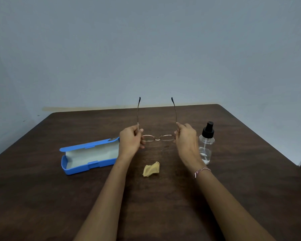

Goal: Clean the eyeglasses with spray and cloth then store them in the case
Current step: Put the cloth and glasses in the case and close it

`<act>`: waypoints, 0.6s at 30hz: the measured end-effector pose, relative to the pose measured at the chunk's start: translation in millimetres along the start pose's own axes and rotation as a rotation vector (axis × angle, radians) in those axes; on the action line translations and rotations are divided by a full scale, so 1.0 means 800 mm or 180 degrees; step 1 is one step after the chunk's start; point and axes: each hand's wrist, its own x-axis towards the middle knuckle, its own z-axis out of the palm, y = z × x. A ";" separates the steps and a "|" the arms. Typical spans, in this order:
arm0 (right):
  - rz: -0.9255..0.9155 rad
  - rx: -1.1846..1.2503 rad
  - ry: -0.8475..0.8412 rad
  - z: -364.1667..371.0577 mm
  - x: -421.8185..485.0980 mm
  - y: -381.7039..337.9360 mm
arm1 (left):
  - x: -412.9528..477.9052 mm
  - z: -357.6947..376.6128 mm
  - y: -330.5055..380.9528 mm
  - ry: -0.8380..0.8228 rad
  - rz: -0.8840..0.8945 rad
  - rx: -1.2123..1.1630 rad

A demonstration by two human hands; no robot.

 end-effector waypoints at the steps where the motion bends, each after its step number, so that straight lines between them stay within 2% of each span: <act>1: -0.0023 -0.0114 -0.0025 0.000 0.000 0.001 | 0.000 0.001 0.000 0.0046 0.0022 0.0180; 4: -0.0070 -0.0691 -0.0252 -0.003 -0.002 0.000 | -0.001 0.004 0.000 0.0129 0.0128 0.0684; 8: 0.0199 -0.1308 -0.0717 -0.004 0.001 -0.004 | 0.000 0.005 0.001 -0.0060 0.0072 0.1205; 18: 0.0258 -0.1628 -0.1058 -0.009 -0.005 -0.006 | 0.000 0.006 0.000 -0.0501 -0.0249 0.2056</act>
